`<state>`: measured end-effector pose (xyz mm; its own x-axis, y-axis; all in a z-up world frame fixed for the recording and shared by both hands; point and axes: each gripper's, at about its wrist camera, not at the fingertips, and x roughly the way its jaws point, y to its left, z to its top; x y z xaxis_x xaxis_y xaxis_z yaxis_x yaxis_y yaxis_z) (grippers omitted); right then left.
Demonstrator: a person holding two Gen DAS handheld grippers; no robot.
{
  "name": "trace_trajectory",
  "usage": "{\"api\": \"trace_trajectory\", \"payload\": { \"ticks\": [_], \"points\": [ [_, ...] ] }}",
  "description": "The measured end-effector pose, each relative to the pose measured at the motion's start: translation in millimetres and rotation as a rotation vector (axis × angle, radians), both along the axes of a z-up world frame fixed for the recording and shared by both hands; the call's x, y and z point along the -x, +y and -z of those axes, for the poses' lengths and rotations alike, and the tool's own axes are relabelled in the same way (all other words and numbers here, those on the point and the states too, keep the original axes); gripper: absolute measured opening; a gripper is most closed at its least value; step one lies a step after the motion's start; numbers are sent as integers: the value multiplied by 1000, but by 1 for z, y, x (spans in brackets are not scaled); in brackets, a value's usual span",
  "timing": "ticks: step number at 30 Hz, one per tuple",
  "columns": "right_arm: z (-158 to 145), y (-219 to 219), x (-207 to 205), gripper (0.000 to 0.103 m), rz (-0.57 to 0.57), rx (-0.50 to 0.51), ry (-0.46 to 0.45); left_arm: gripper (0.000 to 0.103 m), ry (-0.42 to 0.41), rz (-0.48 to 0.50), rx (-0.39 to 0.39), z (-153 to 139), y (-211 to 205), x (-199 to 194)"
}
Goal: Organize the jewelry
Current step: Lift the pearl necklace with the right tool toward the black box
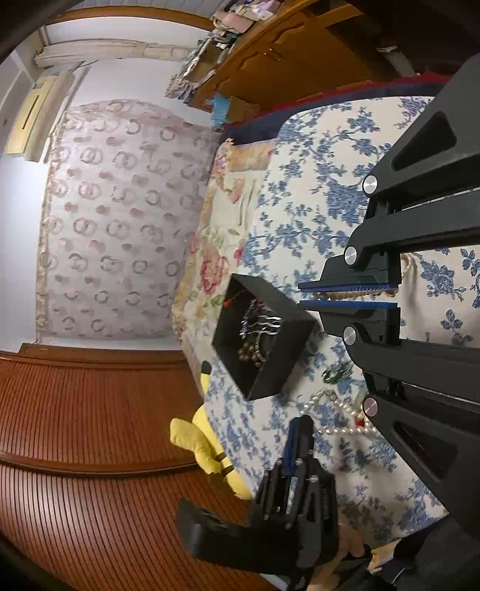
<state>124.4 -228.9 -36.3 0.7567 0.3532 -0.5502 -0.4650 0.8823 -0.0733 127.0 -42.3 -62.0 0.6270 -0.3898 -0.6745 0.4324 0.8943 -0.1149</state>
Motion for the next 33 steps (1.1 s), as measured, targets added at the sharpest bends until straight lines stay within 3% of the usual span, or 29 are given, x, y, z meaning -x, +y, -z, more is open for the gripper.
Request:
{"api": "trace_trajectory", "payload": {
  "ticks": [8,15,27,33],
  "points": [
    [-35,9,2,5,-30,-25,-64,7,-101,-13,32,-52,-1,-3],
    [-62,19,-6,5,-52,-42,-116,7,-154,-19,42,-78,2,-11],
    [-90,28,-28,5,-70,-76,-153,7,-138,41,158,-105,12,-27],
    [-100,33,-39,5,-83,-81,-173,7,-146,40,163,-119,19,-37]
  ]
}}
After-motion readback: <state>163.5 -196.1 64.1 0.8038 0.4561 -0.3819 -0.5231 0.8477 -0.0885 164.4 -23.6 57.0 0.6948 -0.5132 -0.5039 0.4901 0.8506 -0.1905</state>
